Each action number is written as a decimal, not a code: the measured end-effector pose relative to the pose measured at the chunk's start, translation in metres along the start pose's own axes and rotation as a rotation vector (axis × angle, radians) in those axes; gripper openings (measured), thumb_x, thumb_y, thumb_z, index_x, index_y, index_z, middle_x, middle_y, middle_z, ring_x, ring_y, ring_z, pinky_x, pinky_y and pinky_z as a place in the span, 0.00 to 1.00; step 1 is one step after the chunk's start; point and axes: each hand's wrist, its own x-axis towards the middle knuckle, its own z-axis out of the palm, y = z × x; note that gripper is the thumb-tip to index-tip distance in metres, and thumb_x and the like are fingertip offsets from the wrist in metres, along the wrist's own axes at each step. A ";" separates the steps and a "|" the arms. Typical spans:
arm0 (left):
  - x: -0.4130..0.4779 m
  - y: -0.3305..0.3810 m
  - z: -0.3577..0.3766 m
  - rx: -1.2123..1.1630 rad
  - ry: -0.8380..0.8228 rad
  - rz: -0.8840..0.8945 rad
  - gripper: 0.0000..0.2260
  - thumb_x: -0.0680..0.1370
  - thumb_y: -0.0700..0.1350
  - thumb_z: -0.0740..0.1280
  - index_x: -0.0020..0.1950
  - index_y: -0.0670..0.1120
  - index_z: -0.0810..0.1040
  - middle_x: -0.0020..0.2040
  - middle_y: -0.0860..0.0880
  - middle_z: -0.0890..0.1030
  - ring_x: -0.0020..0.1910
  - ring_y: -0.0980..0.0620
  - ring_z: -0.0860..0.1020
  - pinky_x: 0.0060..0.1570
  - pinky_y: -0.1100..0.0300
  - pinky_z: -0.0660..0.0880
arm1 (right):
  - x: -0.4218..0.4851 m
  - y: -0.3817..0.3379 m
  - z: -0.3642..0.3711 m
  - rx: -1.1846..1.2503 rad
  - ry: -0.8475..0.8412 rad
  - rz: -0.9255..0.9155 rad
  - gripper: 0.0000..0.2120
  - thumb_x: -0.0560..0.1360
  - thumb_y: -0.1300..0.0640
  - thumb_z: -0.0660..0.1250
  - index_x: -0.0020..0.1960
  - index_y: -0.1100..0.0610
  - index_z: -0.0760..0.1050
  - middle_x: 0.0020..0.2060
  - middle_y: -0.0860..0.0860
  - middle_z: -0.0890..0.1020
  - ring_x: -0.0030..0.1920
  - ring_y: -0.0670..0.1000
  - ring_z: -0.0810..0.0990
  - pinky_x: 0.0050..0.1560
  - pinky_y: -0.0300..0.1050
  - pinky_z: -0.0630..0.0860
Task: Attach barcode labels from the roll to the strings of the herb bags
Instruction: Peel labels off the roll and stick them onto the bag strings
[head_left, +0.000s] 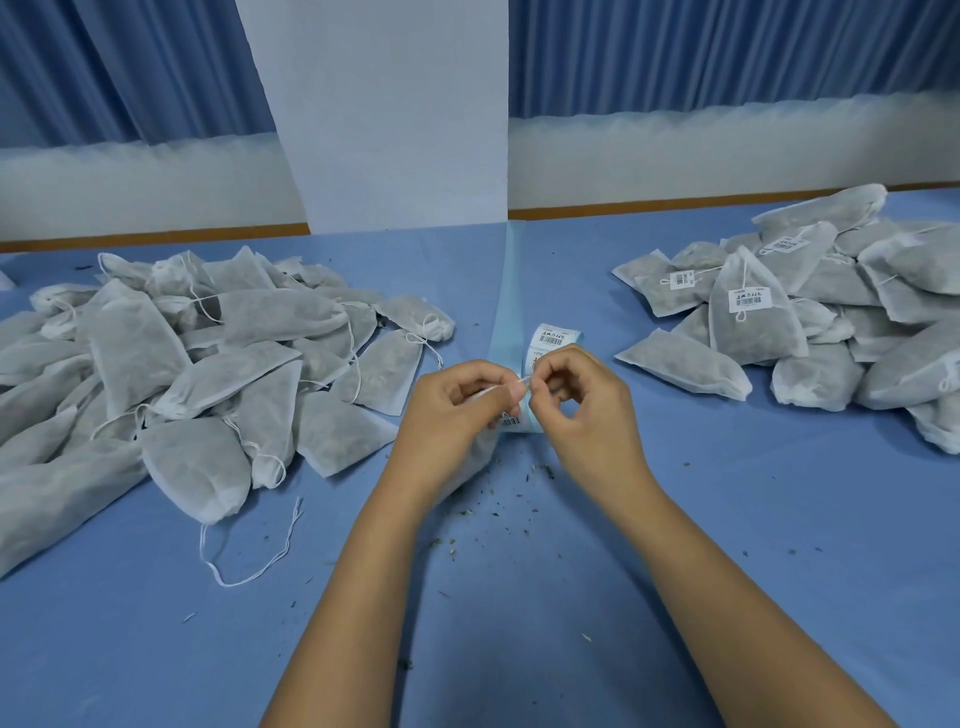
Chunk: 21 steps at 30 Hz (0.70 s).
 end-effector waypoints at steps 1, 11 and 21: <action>-0.001 0.001 0.002 -0.103 -0.027 -0.051 0.06 0.73 0.39 0.70 0.36 0.45 0.82 0.32 0.49 0.77 0.31 0.56 0.72 0.35 0.66 0.68 | 0.000 -0.001 0.000 -0.004 -0.014 -0.007 0.05 0.72 0.69 0.68 0.39 0.63 0.75 0.35 0.52 0.78 0.35 0.49 0.75 0.39 0.40 0.73; 0.000 0.001 -0.004 0.092 0.105 -0.034 0.08 0.75 0.41 0.68 0.36 0.48 0.81 0.27 0.58 0.74 0.27 0.58 0.68 0.32 0.68 0.68 | -0.004 -0.007 -0.001 -0.057 0.041 -0.266 0.03 0.71 0.66 0.73 0.44 0.63 0.81 0.39 0.52 0.80 0.39 0.48 0.78 0.44 0.37 0.74; 0.002 -0.003 -0.003 0.178 0.083 -0.010 0.07 0.77 0.42 0.70 0.41 0.50 0.84 0.39 0.54 0.82 0.25 0.60 0.67 0.27 0.69 0.66 | 0.002 0.003 -0.005 -0.151 0.045 -0.129 0.04 0.75 0.69 0.66 0.42 0.63 0.76 0.39 0.50 0.78 0.41 0.49 0.77 0.44 0.37 0.73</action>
